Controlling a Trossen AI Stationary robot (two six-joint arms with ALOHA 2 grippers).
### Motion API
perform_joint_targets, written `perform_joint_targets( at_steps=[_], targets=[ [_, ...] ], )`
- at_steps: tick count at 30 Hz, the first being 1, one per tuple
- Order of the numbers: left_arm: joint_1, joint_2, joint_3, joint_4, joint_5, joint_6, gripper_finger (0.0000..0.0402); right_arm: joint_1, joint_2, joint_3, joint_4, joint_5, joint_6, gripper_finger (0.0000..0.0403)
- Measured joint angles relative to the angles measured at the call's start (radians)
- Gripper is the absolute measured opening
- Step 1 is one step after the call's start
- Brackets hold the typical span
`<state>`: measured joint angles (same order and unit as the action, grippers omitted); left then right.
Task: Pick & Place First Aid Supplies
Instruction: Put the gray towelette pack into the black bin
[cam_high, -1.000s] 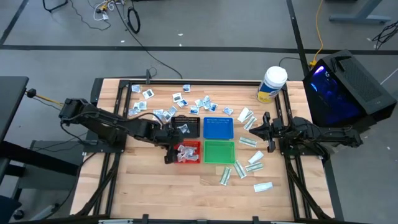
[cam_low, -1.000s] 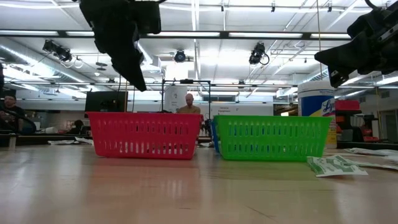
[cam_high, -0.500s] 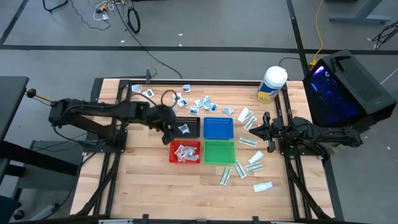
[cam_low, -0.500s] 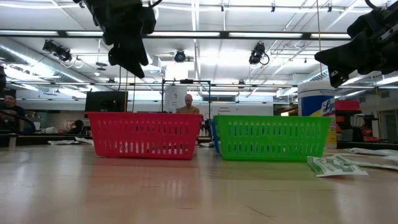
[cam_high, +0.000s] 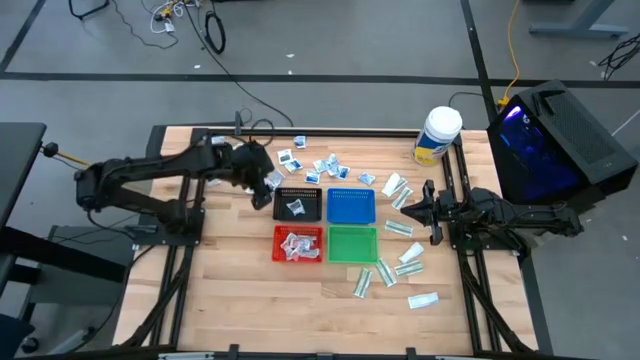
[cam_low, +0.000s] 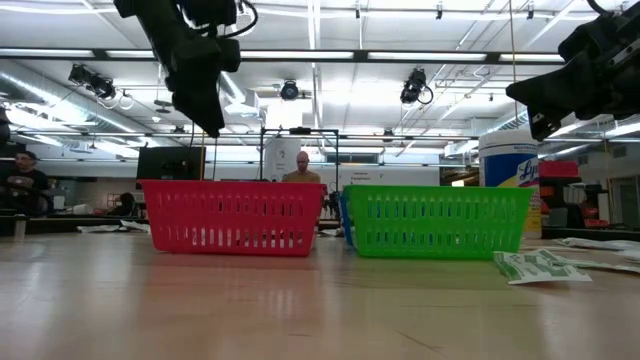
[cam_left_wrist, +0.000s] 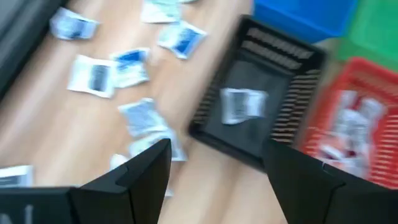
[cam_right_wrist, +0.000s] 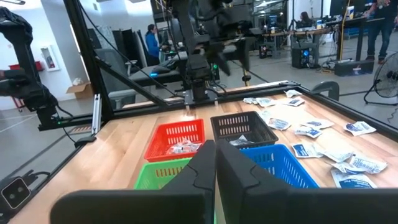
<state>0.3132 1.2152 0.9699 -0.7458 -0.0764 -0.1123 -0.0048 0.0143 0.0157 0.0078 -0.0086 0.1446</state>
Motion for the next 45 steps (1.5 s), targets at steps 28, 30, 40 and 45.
perform_joint_targets(
  at_steps=[28, 30, 40, 45],
  targets=[
    [0.265, 0.09, 0.0, -0.105, 0.09, 0.071, 0.0259, 0.0, 0.0, 0.0, 0.0, 0.0, 0.0, 0.0018],
    [0.276, 0.113, -0.001, -0.098, 0.088, 0.07, 0.0259, 0.0, 0.0, 0.0, 0.0, 0.0, 0.0, 0.0018],
    [0.317, 0.244, -0.001, -0.023, 0.105, 0.135, 0.0259, 0.0, 0.0, 0.0, 0.0, 0.0, 0.0, 0.0018],
    [0.311, 0.29, -0.001, -0.014, 0.147, 0.367, 0.0259, 0.0, 0.0, 0.0, 0.0, 0.0, 0.0, 0.0018]
  ],
)
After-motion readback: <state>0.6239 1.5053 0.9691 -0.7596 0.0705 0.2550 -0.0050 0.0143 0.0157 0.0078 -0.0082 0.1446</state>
